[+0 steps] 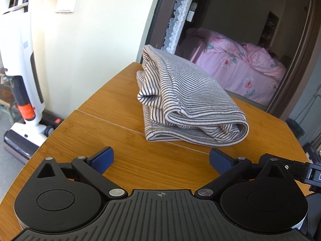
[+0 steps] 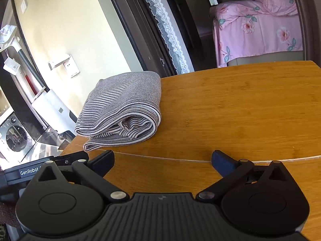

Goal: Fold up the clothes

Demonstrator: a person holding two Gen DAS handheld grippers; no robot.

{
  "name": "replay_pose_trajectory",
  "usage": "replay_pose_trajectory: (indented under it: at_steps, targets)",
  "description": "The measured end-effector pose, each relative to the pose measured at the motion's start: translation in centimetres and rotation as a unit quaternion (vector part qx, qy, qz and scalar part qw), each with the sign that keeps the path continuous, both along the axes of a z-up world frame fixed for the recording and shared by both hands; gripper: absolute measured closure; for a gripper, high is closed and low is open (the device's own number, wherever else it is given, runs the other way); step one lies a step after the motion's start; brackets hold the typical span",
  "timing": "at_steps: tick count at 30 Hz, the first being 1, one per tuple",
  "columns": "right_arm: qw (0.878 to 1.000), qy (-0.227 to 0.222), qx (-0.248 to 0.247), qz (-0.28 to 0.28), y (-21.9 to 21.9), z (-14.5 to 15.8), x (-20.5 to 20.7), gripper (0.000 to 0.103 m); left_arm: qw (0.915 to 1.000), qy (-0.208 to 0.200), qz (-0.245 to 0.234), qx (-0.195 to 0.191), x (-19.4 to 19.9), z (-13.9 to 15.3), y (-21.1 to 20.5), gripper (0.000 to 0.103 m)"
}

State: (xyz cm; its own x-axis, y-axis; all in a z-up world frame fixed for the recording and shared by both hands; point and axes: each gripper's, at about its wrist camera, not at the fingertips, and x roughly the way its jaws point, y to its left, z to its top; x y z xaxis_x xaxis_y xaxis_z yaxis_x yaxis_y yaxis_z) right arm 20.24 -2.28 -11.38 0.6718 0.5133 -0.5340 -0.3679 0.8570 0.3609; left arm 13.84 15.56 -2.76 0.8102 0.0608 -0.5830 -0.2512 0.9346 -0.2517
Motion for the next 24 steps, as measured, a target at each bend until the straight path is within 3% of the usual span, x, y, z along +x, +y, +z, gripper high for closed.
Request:
replay_pose_trajectory:
  at_steps: [9,19,24]
  targets:
    - [0.993,-0.007,-0.113,0.011,1.1,0.5,-0.6,0.000,0.9964,0.047,0.009,0.071,-1.0,-0.1,-3.7,0.000]
    - [0.982,-0.011,-0.186,0.001,2.2,0.2,1.5,0.000,0.9909,0.072,0.016,0.112,0.1,-0.3,-5.0,0.000]
    - [0.982,-0.014,-0.188,0.003,2.3,0.1,1.4,0.000,0.9904,0.072,0.035,0.113,0.4,-0.3,-5.2,0.000]
